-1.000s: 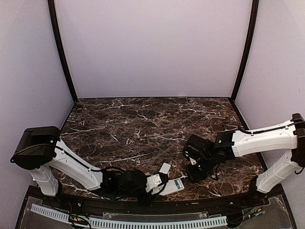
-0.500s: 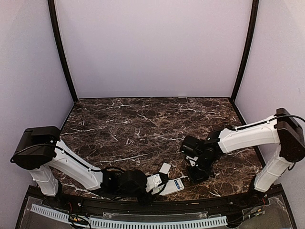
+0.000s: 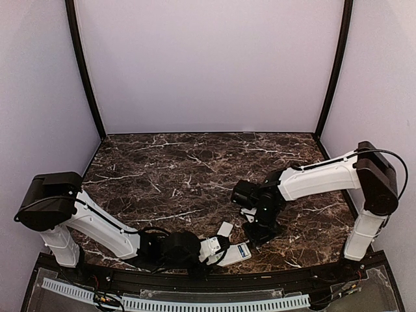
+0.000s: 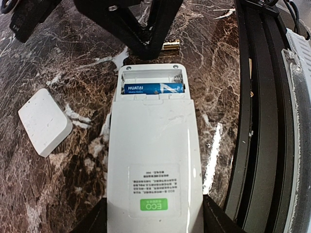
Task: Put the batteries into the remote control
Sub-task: Place the battery at the center of the board, then pick up the battery at the center of the board.
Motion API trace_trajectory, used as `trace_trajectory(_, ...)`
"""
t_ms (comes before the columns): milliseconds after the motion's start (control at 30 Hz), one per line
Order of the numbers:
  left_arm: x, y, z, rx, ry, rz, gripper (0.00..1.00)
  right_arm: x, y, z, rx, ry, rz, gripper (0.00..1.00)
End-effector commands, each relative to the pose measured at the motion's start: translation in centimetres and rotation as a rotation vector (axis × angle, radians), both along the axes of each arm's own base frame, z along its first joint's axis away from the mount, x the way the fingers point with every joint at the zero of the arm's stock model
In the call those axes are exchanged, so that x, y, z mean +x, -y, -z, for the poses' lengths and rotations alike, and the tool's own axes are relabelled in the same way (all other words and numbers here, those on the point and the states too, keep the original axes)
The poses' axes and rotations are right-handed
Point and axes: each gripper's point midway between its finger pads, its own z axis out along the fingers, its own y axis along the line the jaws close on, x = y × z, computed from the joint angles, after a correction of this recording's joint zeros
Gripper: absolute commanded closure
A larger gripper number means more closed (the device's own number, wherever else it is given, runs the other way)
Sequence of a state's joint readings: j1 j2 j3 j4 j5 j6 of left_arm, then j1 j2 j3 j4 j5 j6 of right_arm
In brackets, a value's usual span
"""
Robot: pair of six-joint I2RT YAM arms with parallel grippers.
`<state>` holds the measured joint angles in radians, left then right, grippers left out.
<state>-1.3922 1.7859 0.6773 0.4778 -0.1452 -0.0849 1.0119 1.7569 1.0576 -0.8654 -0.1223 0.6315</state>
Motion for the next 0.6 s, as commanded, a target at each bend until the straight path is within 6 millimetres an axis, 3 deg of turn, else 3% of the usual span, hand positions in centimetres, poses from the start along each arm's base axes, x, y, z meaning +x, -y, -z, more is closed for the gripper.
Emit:
trace_trajectory(0, 0.1, -4.4, 4.3, 0.217, 0.000, -0.020, 0.99, 1.5, -0.2, 1.3, -0.039, 0.036, -0.085, 0.73)
trace_trajectory(400, 0.2, -4.5, 4.1, 0.214, 0.008, -0.024, 0.99, 1.2, 0.9, 1.5, -0.080, 0.009, -0.091, 0.82)
trace_trajectory(567, 0.2, -4.6, 4.2, 0.217, 0.009, -0.022, 0.99, 1.0, 1.1, 1.8, -0.087, 0.001, -0.104, 0.91)
